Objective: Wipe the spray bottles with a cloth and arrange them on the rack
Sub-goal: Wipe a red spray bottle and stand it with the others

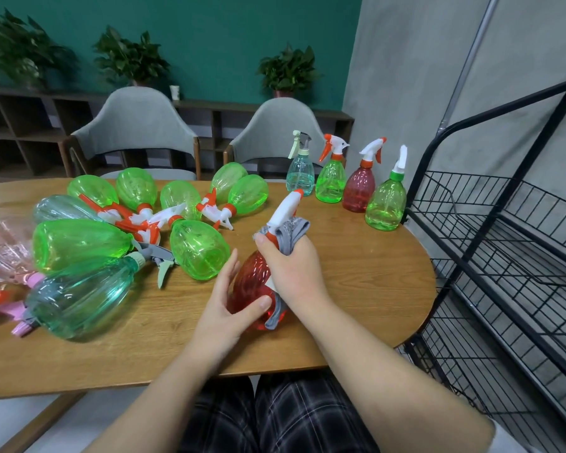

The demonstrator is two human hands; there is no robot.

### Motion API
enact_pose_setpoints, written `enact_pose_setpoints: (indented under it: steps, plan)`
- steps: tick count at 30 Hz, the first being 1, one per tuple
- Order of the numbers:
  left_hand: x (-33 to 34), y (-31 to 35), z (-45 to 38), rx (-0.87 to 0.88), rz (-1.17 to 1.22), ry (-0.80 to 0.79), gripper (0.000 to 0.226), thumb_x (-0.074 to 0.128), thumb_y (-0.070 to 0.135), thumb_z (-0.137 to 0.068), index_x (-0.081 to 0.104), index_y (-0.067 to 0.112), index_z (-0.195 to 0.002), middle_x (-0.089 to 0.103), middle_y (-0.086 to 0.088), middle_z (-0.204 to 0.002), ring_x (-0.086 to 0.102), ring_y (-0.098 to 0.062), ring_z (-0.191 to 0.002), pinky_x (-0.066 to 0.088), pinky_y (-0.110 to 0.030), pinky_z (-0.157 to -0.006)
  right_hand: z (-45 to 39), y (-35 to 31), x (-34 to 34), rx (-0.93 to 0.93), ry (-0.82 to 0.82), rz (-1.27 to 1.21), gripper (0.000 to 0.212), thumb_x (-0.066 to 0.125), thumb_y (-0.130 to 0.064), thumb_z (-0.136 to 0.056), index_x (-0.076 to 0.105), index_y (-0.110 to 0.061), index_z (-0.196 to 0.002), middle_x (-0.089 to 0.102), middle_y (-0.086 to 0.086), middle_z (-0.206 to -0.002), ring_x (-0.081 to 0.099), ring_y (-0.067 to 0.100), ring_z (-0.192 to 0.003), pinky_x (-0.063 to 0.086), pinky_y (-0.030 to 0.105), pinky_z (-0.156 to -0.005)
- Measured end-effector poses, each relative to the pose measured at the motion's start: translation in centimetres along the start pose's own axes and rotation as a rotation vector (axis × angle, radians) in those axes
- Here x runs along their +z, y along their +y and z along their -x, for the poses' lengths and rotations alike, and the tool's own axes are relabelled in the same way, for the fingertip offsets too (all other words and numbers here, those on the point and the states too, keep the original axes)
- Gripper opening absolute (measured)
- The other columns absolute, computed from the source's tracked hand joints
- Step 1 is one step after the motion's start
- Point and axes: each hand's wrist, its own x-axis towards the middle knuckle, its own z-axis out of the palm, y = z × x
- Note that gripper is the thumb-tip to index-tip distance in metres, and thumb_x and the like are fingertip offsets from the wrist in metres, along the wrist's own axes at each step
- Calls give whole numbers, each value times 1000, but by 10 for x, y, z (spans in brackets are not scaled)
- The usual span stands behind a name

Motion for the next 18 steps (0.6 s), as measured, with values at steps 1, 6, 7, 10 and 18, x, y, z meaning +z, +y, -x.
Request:
enact_pose_setpoints:
  steps: [1, 6, 7, 10, 18]
  plan:
    - [0, 1, 0, -29, 31, 19, 95, 87, 55, -54, 35, 59, -134, 36, 14, -151, 43, -2, -135, 43, -33, -108, 0, 0, -3, 13, 13, -14, 35, 62, -52, -75, 64, -19, -85, 69, -5, -82, 66, 17, -84, 51, 46, -85]
    - [3, 7, 0, -97, 167, 110, 60, 61, 41, -79, 34, 59, -130, 33, 6, -149, 37, -14, -137, 46, -42, -100, -17, 14, -20, 37, 183, 25, 28, 59, -55, -78, 59, -29, -85, 66, -5, -92, 63, 19, -96, 48, 48, -92]
    - [4, 6, 0, -103, 175, 120, 60, 60, 41, -78, 35, 58, -130, 35, 6, -147, 38, -16, -136, 46, -41, -98, -22, 18, -25, 35, 226, 61, 36, 55, -61, -73, 59, -29, -88, 65, -4, -95, 61, 22, -100, 47, 49, -93]
    - [2, 5, -2, -124, 197, 147, 66, 59, 41, -78, 31, 53, -136, 38, 6, -144, 40, -16, -136, 48, -38, -94, -35, 27, -47, 82, 354, 171, 37, 57, -55, -79, 59, -27, -102, 57, -2, -106, 57, 27, -106, 43, 50, -98]
    - [1, 2, -5, -152, 230, 162, 78, 59, 37, -78, 25, 44, -148, 42, 2, -144, 45, -18, -134, 47, -40, -97, -67, 56, -111, 110, 582, 317, 35, 61, -43, -86, 59, -15, -108, 62, 3, -110, 56, 28, -110, 42, 53, -97]
